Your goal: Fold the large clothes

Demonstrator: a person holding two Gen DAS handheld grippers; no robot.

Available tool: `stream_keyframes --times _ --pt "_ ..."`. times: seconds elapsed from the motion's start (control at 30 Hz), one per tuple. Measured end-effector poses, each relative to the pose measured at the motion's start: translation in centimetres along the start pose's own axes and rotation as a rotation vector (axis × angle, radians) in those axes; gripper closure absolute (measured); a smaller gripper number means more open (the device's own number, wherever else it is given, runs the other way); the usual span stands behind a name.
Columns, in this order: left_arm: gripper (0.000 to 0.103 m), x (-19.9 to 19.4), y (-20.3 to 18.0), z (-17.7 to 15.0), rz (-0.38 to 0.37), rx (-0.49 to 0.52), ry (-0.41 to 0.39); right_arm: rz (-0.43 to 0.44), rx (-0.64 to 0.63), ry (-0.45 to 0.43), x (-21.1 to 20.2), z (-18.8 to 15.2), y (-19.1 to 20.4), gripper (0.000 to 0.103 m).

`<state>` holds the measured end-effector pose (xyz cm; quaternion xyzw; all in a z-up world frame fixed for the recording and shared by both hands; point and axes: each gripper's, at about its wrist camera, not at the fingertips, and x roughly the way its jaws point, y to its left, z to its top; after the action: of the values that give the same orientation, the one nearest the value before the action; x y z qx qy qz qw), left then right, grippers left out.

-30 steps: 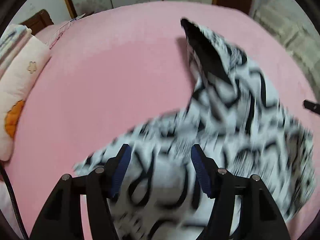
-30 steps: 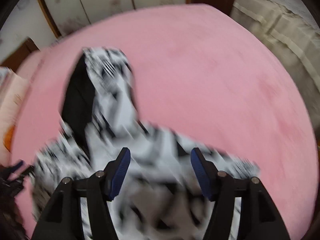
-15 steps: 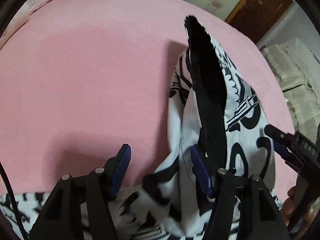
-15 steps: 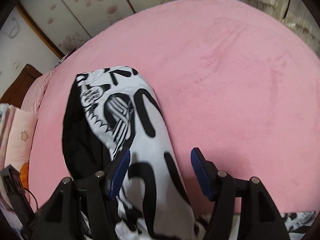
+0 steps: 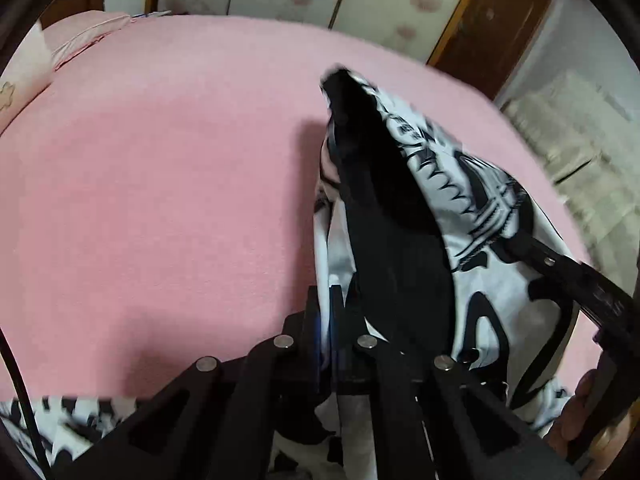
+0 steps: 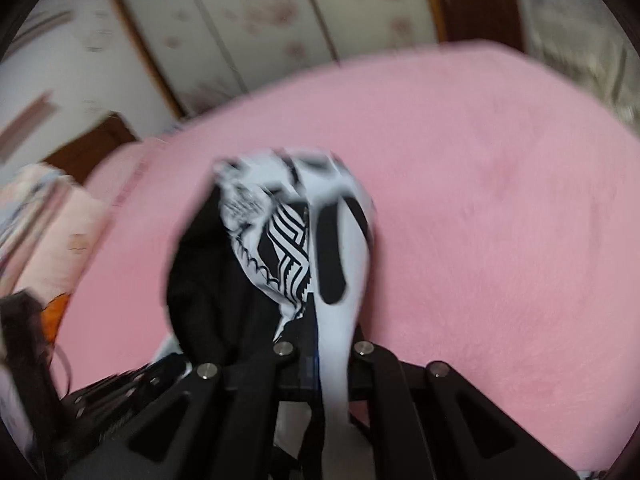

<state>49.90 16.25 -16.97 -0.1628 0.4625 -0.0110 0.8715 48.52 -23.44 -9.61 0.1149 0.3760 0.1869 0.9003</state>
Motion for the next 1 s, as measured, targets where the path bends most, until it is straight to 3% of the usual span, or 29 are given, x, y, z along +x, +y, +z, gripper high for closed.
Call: stream_keyframes --times 0.13,0.2,0.27,0.3,0.37,0.43,0.5,0.63,0.7,0.77,0.8,0.9,1.0 --pt "0.102 -6.4 0.6 -3.0 -0.114 0.044 -0.106 0.079 -0.328 -0.162 -10.4 -3.2 4.2 0.101" --pt "0.102 -9.6 1.8 -5.7 -0.188 0.046 -0.137 0.095 -0.47 -0.172 -14.5 -6.3 5.7 0.1" --pt "0.099 -10.9 2.9 -8.5 -0.219 0.038 -0.09 0.062 -0.617 -0.136 -17.5 -11.0 7.2 0.096" --pt "0.096 -11.2 3.5 -10.6 -0.226 0.041 -0.018 0.034 -0.664 -0.089 -18.1 -13.2 7.5 0.095" --pt "0.093 -11.5 4.2 -13.4 -0.187 0.053 0.058 -0.001 -0.69 0.013 -18.3 -16.2 7.5 0.081" --pt "0.091 -12.1 4.9 -16.4 -0.154 0.05 0.15 -0.022 -0.661 0.13 -17.9 -19.0 7.2 0.071" --pt "0.091 -13.2 5.4 -18.5 -0.122 0.042 0.216 -0.051 -0.619 0.176 -18.2 -19.9 6.8 0.064" --pt "0.087 -16.4 5.0 -19.1 -0.084 0.1 0.228 -0.024 -0.448 0.155 -21.6 -16.8 5.8 0.062" --pt "0.081 -18.1 4.4 -17.8 -0.088 0.136 0.2 0.003 -0.357 0.116 -23.8 -14.8 4.5 0.054" --pt "0.075 -19.3 4.0 -16.5 -0.098 0.155 0.165 -0.02 -0.262 0.076 -24.0 -12.1 3.6 0.024" --pt "0.072 -19.6 3.5 -15.2 -0.107 0.163 0.142 -0.045 -0.19 0.056 -23.7 -10.2 2.4 0.018" --pt "0.072 -18.4 2.5 -10.7 -0.137 0.187 0.1 -0.028 -0.031 0.078 -20.1 -6.9 -0.4 0.015" --pt "0.072 -16.1 1.4 -6.4 -0.168 0.211 0.072 -0.03 0.145 0.186 -14.3 -4.7 -4.7 0.015"
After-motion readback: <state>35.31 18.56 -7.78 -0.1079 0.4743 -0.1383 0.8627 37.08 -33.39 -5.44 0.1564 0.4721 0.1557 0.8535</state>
